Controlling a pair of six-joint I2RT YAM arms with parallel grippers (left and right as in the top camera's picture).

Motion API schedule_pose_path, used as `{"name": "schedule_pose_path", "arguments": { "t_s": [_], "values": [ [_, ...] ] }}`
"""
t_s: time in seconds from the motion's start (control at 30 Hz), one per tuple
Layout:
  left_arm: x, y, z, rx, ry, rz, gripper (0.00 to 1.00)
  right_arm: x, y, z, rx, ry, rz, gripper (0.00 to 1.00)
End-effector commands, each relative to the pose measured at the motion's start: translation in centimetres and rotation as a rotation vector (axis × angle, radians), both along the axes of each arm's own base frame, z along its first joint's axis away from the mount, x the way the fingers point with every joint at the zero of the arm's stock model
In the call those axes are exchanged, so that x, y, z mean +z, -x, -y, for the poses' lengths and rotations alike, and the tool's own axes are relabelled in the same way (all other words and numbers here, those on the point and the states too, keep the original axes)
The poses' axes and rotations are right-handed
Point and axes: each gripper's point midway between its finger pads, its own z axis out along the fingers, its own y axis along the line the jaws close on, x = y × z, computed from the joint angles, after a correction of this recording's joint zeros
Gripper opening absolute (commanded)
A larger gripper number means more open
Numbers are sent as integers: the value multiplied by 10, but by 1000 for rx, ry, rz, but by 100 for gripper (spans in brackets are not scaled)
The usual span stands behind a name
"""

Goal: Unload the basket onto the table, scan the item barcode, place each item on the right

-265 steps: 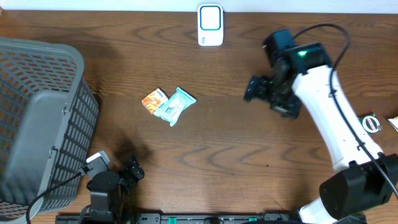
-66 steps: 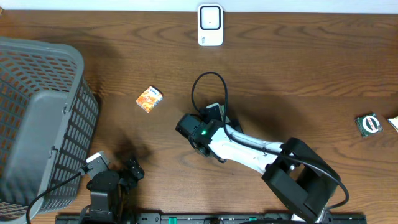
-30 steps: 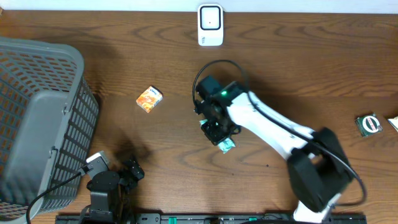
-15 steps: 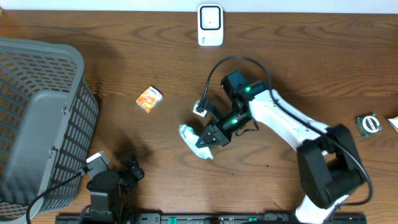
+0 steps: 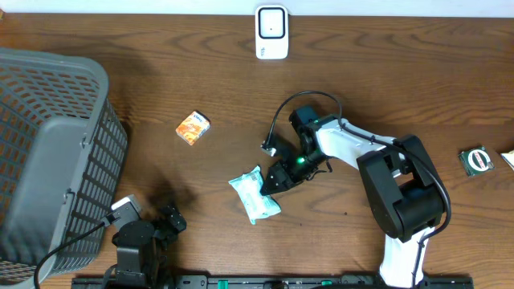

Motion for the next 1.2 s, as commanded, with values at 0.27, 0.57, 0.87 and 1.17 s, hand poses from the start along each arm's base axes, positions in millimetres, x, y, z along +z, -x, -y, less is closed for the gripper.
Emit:
{"name": "schedule_pose_path", "arguments": {
  "t_s": [0.27,0.57,0.87,1.17],
  "values": [
    [-12,10,-7,21,-32,-61,98,19,-2,-6,-4,4,31,77],
    [-12,10,-7,21,-32,-61,98,46,-20,15,-196,536,455,99],
    [-12,10,-7,21,-32,-61,98,21,5,5,-162,579,351,96],
    [-12,10,-7,21,-32,-61,98,-34,42,5,-68,608,75,65]
  ]
}}
